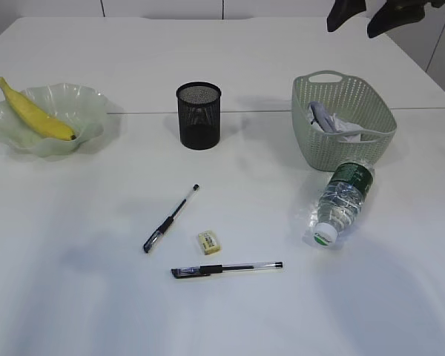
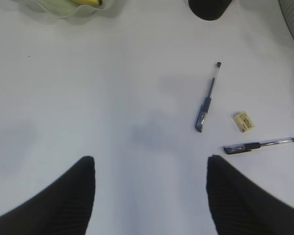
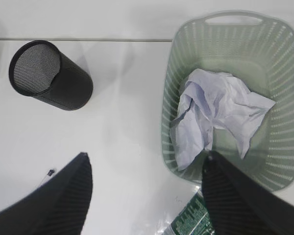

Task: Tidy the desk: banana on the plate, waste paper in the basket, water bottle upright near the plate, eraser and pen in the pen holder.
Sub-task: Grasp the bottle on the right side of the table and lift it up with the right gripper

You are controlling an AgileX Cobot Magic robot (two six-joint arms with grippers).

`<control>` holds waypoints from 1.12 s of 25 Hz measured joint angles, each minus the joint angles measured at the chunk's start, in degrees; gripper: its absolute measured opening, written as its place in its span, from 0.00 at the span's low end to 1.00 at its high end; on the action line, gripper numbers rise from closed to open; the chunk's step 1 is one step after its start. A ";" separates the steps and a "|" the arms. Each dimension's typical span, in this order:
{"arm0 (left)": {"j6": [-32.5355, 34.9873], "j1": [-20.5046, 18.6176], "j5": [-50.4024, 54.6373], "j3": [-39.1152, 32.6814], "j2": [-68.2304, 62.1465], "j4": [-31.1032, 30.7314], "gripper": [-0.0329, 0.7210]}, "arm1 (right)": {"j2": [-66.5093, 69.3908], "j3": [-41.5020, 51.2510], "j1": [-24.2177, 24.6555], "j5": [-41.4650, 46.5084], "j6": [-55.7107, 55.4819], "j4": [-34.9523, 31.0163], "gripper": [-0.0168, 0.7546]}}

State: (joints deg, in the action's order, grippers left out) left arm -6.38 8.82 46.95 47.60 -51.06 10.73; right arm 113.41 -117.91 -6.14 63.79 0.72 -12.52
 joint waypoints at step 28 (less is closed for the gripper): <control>0.00 0.00 1.14 0.00 0.00 1.95 0.72 | -36.18 55.71 -5.86 -8.52 -0.72 1.30 0.69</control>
State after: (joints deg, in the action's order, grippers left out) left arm -6.38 8.82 48.09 47.60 -51.06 12.68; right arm 77.23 -62.20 -11.99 55.27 0.00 -11.22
